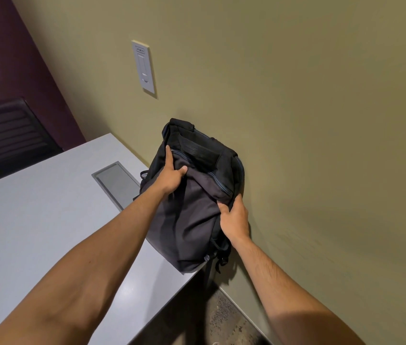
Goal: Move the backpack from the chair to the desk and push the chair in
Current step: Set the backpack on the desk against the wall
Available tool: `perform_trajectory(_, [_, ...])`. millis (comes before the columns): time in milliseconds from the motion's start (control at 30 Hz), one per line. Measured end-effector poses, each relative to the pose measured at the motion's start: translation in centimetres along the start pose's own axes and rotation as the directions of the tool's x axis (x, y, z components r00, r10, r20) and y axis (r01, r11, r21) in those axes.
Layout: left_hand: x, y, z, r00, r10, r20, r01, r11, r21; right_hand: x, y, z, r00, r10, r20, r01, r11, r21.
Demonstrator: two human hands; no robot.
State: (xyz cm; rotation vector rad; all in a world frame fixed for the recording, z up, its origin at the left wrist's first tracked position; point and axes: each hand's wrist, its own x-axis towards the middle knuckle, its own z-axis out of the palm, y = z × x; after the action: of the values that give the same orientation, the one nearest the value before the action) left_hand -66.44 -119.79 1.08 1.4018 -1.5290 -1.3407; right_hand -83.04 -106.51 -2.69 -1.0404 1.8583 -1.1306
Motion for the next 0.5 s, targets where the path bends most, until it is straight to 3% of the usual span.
perform_trajectory(133, [-1.7, -1.2, -0.5, 1.0, 0.006, -0.031, -0.004, 0.998, 0.067, -1.8, 0.7, 0.8, 0.99, -0.026, -0.135, 0.025, 1.0, -0.008])
perform_trajectory(267, [-4.0, -3.6, -1.2, 0.989, 0.049, -0.142, -0.03, 0.991, 0.128, -5.6, 0.9, 3.1, 0.921, -0.232, -0.311, 0.212, 0.972, -0.098])
perform_trajectory(367, [-6.2, -5.5, -1.8, 0.973, 0.045, -0.227, -0.009, 0.987, 0.161, -8.1, 1.6, 5.0, 0.868, -0.4, -0.293, 0.338, 0.91, -0.242])
perform_trajectory(500, [-10.1, -8.4, -3.3, 0.955, 0.09, -0.284, -0.037, 0.982, 0.184, -10.1, 2.5, 7.6, 0.856, -0.507, -0.099, 0.468, 0.842, -0.268])
